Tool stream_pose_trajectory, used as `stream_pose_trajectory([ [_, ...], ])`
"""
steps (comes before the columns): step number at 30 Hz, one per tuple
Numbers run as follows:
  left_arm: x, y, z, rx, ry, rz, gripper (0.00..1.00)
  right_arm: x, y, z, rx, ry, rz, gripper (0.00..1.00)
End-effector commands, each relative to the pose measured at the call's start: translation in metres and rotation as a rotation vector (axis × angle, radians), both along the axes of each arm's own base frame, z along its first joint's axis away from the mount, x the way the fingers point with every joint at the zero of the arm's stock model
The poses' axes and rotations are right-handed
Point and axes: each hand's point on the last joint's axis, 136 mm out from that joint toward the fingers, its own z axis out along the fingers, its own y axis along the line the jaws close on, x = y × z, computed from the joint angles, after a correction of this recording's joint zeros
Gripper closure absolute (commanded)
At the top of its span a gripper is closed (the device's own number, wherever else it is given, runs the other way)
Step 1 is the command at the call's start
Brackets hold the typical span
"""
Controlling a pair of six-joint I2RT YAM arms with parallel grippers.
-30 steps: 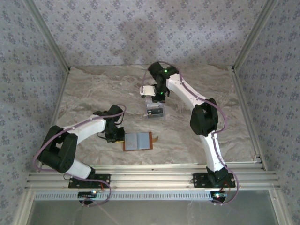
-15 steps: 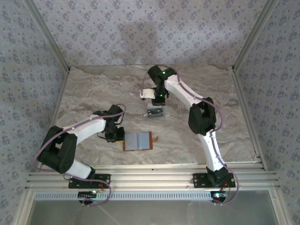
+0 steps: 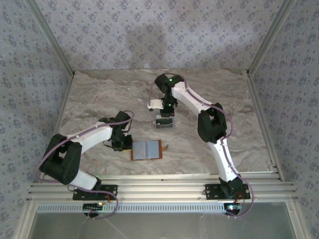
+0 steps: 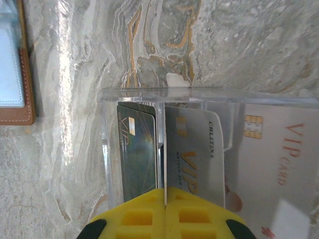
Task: Take the credit cards out of the card holder
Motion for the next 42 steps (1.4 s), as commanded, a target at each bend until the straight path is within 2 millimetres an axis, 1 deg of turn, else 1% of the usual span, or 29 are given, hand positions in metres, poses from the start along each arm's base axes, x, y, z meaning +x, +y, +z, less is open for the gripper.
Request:
stream_pose_trajectory([
  [1, -0.003, 0.002, 0.005, 0.010, -0.002, -0.013, 0.84, -0.016, -0.015, -0.009, -0.060, 0.063, 0.175, 0.98],
  [4, -0.002, 0.002, 0.004, 0.011, 0.001, -0.011, 0.84, -0.011, -0.013, -0.008, -0.058, 0.043, 0.170, 0.91],
  [6, -0.002, 0.002, 0.005, 0.009, -0.001, -0.007, 0.84, -0.004, -0.011, -0.002, -0.050, 0.010, 0.158, 0.84],
  [7, -0.002, 0.001, 0.005, 0.006, -0.002, -0.007, 0.84, 0.000, -0.009, 0.003, -0.040, -0.015, 0.146, 0.80],
  [10, -0.002, 0.000, 0.006, 0.002, -0.007, -0.005, 0.84, 0.005, -0.004, 0.020, -0.006, -0.070, 0.138, 0.76],
  [16, -0.001, 0.000, 0.009, -0.003, -0.017, -0.005, 0.84, 0.023, 0.001, 0.045, 0.009, -0.247, 0.113, 0.73],
  [20, -0.002, 0.000, 0.010, -0.008, -0.021, -0.008, 0.84, 0.025, 0.001, 0.063, 0.035, -0.310, 0.081, 0.73],
  [23, -0.005, -0.003, 0.007, -0.025, -0.009, -0.014, 0.84, 0.024, -0.002, 0.077, 0.042, -0.352, 0.023, 0.72],
  [27, -0.014, -0.004, -0.001, -0.021, 0.018, -0.028, 0.85, 0.018, 0.001, 0.094, 0.110, -0.369, -0.125, 0.73],
  [28, -0.010, -0.009, -0.002, -0.038, 0.003, -0.033, 0.85, 0.014, 0.003, 0.097, 0.138, -0.363, -0.174, 0.73],
  [29, -0.012, -0.012, -0.004, -0.041, 0.008, -0.039, 0.85, 0.012, 0.005, 0.101, 0.169, -0.359, -0.221, 0.72],
  [33, -0.016, -0.019, -0.010, -0.043, 0.018, -0.058, 0.85, -0.007, 0.016, 0.106, 0.271, -0.321, -0.388, 0.71],
  [35, -0.017, -0.023, -0.010, -0.052, 0.014, -0.064, 0.85, -0.018, 0.023, 0.105, 0.325, -0.297, -0.503, 0.70],
  [36, -0.018, -0.024, -0.010, -0.058, 0.014, -0.067, 0.85, -0.021, 0.025, 0.105, 0.345, -0.284, -0.558, 0.71],
  [38, -0.017, -0.027, -0.009, -0.072, 0.009, -0.064, 0.86, -0.033, 0.029, 0.103, 0.386, -0.253, -0.665, 0.76],
  [42, -0.016, -0.027, -0.005, -0.081, -0.009, -0.057, 0.86, -0.053, 0.036, 0.102, 0.478, -0.206, -0.848, 0.77],
])
